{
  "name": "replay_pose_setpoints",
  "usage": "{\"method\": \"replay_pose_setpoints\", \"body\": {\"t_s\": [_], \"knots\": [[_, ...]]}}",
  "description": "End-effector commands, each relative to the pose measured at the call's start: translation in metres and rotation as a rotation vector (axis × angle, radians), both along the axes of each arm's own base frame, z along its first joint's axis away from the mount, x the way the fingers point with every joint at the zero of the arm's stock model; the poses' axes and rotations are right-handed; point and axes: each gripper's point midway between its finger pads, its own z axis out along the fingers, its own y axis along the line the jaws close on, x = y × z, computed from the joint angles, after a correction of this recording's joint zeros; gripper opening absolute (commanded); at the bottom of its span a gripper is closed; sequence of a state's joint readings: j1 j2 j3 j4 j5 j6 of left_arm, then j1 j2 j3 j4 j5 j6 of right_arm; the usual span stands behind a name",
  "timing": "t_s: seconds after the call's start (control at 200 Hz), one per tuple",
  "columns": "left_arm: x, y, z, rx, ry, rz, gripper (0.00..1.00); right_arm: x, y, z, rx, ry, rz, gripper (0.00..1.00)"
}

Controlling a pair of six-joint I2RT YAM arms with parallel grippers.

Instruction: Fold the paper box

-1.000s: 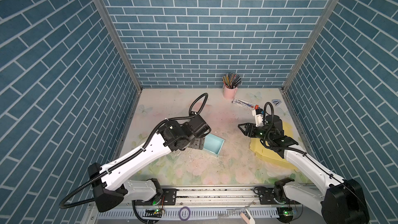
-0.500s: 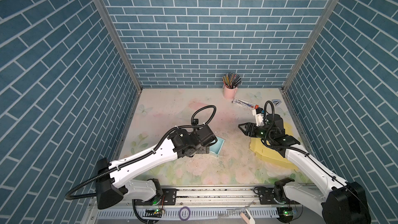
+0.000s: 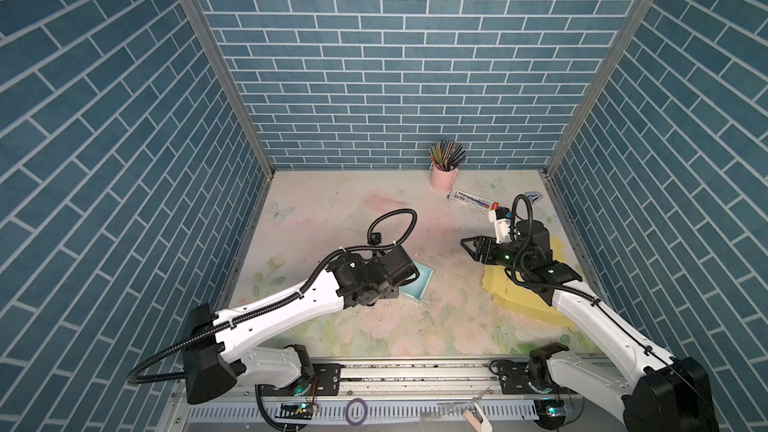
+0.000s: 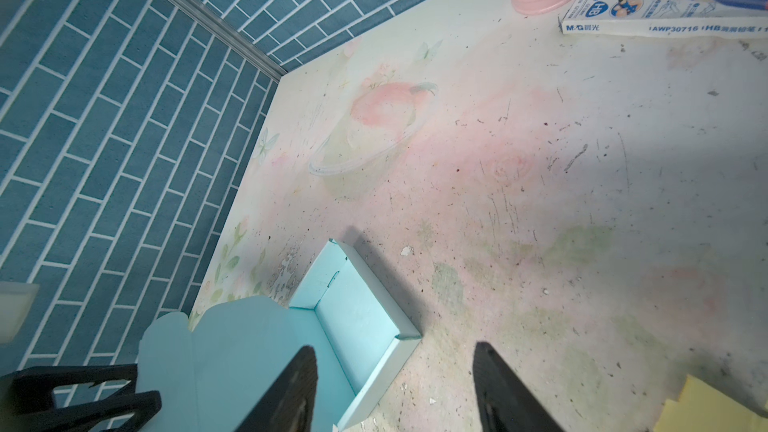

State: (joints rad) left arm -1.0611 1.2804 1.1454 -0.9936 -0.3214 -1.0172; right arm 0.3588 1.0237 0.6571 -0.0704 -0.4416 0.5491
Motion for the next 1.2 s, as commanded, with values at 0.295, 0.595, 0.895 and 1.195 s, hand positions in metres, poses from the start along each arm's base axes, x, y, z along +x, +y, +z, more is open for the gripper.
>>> {"method": "replay_pose_setpoints", "body": {"t_s": [0.295,0.595,0.895,1.195], "knots": [[0.003,0.011,-0.001,0.001,-0.034,0.018,0.41,-0.001,-0.001,0.002,-0.005,-0.015,0.003,0.62],[0.009,0.004,-0.001,-0.041,-0.039,0.013,0.32,0.002,-0.001,-0.002,-0.012,-0.018,0.004,0.62],[0.014,0.0,0.0,-0.088,-0.048,0.031,0.26,0.0,-0.002,-0.003,-0.023,-0.025,0.004,0.62],[0.019,0.005,0.001,-0.143,-0.047,0.059,0.18,-0.005,-0.008,0.006,-0.033,-0.058,-0.011,0.62]]}}
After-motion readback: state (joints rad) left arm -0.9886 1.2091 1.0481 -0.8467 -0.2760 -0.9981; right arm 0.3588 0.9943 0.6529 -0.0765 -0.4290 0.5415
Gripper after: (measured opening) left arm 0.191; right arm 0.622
